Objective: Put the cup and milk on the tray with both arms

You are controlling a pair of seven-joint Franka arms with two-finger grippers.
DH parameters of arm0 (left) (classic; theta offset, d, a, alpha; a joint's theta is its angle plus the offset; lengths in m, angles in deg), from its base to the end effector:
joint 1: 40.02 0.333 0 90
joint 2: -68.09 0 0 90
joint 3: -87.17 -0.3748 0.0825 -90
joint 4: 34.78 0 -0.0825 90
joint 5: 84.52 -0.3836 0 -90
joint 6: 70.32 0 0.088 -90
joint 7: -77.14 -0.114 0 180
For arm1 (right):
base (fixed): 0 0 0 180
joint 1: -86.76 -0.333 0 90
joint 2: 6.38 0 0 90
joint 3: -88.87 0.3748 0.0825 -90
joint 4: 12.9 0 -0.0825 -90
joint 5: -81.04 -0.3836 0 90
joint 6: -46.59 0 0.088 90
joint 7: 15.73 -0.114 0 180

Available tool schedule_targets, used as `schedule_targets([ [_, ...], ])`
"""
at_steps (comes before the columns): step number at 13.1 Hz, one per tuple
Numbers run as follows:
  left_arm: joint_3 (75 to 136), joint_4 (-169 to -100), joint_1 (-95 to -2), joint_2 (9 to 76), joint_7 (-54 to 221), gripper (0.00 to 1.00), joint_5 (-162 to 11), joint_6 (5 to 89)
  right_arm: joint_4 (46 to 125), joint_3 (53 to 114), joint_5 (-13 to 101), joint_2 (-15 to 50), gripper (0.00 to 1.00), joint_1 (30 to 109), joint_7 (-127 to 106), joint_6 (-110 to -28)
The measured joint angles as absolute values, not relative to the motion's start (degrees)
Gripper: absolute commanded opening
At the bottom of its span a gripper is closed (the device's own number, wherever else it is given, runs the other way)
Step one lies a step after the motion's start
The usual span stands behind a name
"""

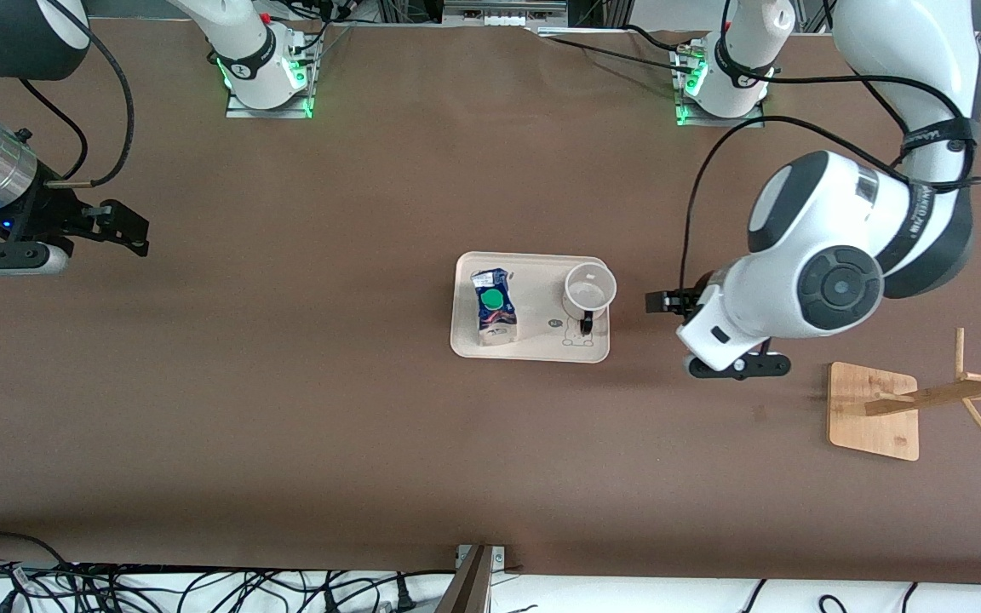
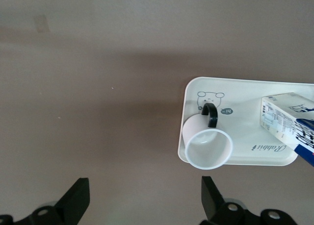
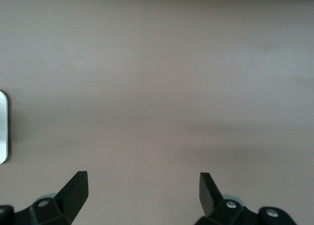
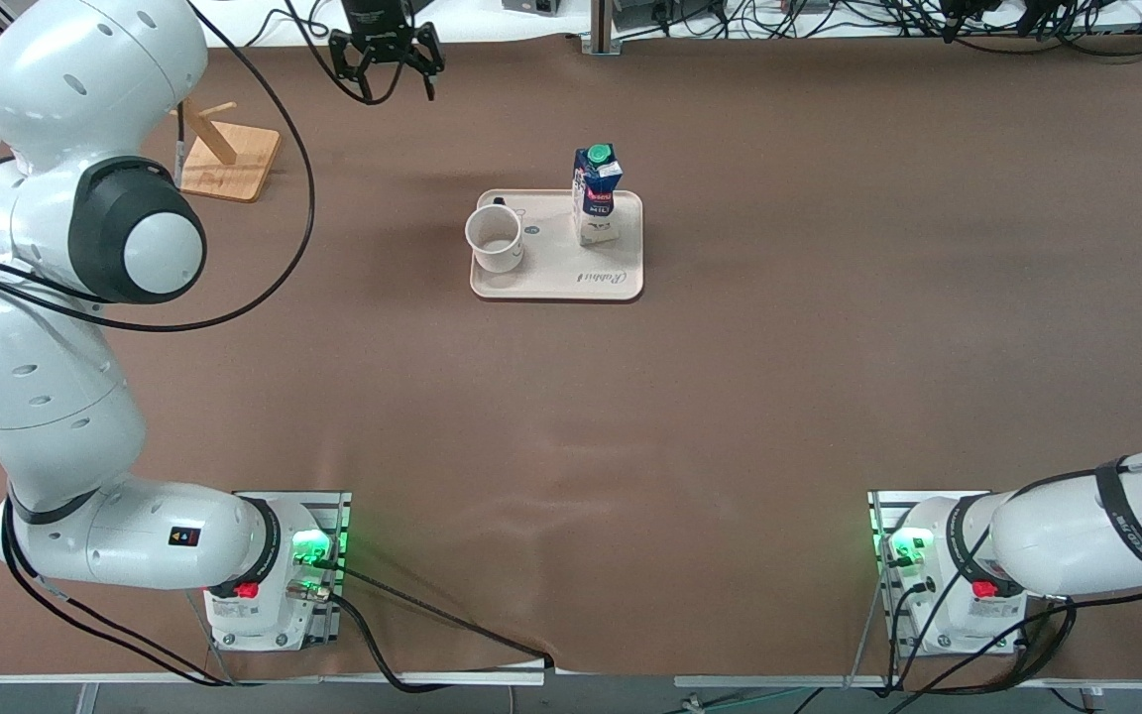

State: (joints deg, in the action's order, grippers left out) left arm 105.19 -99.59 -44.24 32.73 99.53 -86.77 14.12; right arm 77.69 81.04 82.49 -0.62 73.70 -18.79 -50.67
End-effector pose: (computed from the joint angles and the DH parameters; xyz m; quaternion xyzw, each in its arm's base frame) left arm 0.6974 -0.2068 0.4847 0.9896 0.0168 -0.1412 0.0210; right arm 0.5969 0.0565 0.6252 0.9996 0.0208 0.0098 0.0187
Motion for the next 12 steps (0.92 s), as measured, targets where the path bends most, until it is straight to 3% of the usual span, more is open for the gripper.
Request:
schedule_targets([
  [8,104.5,-99.1,-39.8,44.7,84.6,1.00,-92.7,11.4,77.7,81.0,82.3,-0.6,1.00,73.7,-18.8,-50.6],
  [12,100.8,-108.8,-37.2,52.6,78.9,1.00,-90.9,15.0,77.7,81.1,82.3,-0.6,1.00,73.7,-18.8,-50.6],
])
